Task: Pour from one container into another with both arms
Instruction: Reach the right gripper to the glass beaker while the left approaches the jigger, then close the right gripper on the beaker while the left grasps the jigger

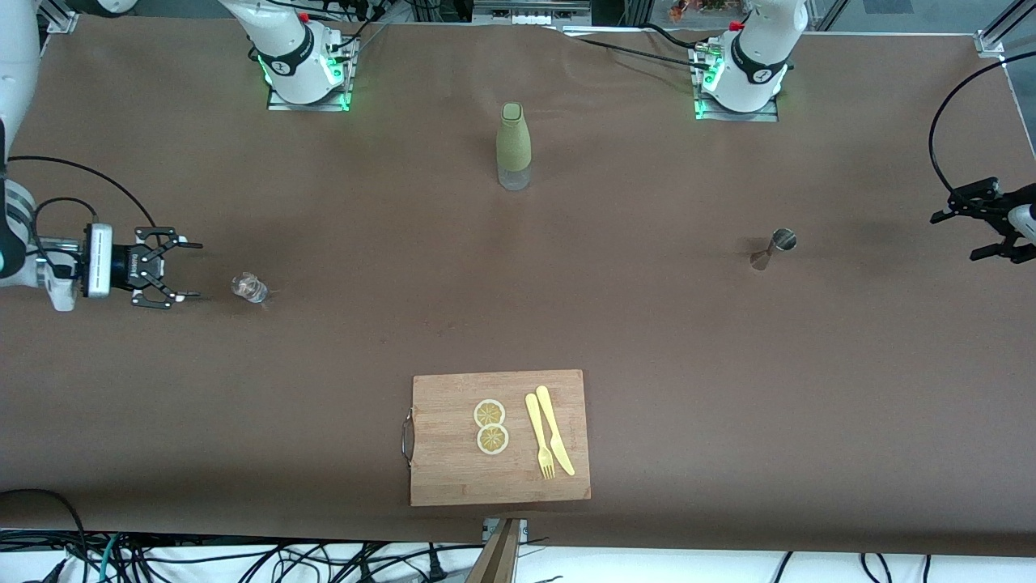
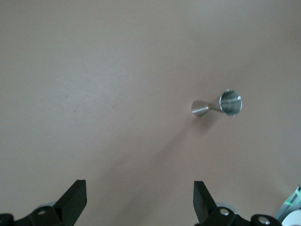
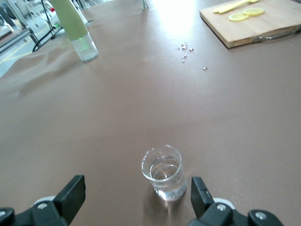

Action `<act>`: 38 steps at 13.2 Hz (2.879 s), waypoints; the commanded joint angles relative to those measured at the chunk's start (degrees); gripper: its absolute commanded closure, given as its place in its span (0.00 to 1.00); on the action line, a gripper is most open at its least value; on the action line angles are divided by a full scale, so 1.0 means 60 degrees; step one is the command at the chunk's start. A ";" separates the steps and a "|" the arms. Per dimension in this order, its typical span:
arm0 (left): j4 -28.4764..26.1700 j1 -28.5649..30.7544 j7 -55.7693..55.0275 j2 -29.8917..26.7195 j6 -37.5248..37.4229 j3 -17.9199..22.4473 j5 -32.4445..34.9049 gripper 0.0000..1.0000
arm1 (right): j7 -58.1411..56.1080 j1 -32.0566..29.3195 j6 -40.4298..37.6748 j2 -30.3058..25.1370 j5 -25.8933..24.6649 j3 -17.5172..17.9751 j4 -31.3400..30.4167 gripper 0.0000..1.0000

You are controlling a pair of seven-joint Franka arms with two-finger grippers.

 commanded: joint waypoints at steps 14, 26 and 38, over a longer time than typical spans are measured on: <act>-0.1087 0.1058 1.1739 0.3627 -0.0652 0.0308 -0.4821 0.00 | -0.2092 -0.0271 -0.0490 0.2357 0.1867 0.0647 0.1006 0.00; -0.1029 0.0723 1.4144 0.4889 -0.2233 0.0220 -0.6492 0.00 | -0.2063 -0.0271 -0.0490 0.2460 0.1911 0.0779 0.1080 0.66; -0.1043 -0.0055 1.4967 0.5314 -0.2468 -0.0073 -0.7578 0.01 | 0.1010 0.0621 -0.1032 0.1144 0.2130 0.0779 0.1446 0.71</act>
